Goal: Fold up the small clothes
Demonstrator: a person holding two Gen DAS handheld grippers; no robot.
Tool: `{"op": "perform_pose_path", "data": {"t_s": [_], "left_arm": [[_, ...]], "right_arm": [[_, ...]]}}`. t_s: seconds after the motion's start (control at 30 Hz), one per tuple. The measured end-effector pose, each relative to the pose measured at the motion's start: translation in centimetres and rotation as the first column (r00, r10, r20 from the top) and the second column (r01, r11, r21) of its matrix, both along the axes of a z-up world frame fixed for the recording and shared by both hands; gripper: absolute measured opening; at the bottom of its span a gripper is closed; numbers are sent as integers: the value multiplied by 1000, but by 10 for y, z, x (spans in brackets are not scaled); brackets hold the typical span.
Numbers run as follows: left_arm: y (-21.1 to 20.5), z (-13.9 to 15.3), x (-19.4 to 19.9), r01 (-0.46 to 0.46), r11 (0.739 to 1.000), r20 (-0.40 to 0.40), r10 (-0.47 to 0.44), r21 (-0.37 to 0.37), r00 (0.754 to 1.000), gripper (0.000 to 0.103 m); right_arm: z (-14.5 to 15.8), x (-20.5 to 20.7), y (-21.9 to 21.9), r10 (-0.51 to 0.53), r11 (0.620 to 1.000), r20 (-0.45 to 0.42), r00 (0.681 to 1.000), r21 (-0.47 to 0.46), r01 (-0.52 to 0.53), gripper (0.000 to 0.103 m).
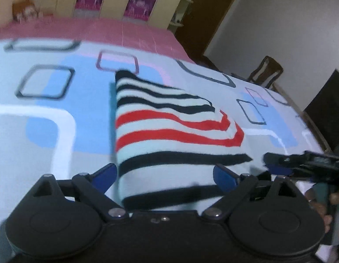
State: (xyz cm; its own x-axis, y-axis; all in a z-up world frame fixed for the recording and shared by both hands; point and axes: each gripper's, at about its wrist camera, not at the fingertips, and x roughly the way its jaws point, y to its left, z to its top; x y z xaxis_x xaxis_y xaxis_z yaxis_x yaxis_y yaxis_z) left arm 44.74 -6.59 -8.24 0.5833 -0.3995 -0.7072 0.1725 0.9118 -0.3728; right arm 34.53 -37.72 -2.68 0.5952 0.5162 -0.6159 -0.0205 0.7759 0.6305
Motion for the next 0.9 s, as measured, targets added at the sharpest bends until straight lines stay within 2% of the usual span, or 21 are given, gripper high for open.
{"op": "perform_pose_path", "data": {"t_s": [0.03,0.07,0.1,0.17,0.23,0.27,0.37,0.57,0.77,0.9], "left_arm": [[0,-3,5,-5,1000,-17,5,-5,1000,88],[-1,-6,9,-11,1000,-28,11,4,1000,87],[-1,-9,12,-8,1000,-34,8,9,999,87],[0,-16,18,-10,1000,-59,11,9,998,85],[0,-22,22,-8,1000,-79,9,4,997,88],[2,-23,23,-11,1000,-85,11,1,996,88],[7,-25,23,-16,999,-95,12,-40,995,87],[15,-34,29,-19,992,-117,4,-127,993,86],[29,-46,38,-35,969,-145,-1,-244,989,82],[31,-47,41,-30,965,-145,-9,-262,989,81]], "right_arm": [[-6,7,-6,-1,999,-29,1000,44,3,53],[-11,13,-11,-11,998,-59,998,59,14,42],[-15,17,-15,-14,998,-78,997,66,19,40],[-23,23,-22,-2,991,-91,996,130,14,40],[-38,29,-26,16,984,-142,990,177,9,41],[-46,31,-28,22,982,-153,988,187,7,46],[-53,32,-42,22,961,-175,984,274,27,48],[-54,43,-43,100,958,-151,983,281,-55,53],[-57,59,-36,180,949,-116,977,284,-141,54],[-53,67,-26,205,953,-107,973,247,-173,54]]}}
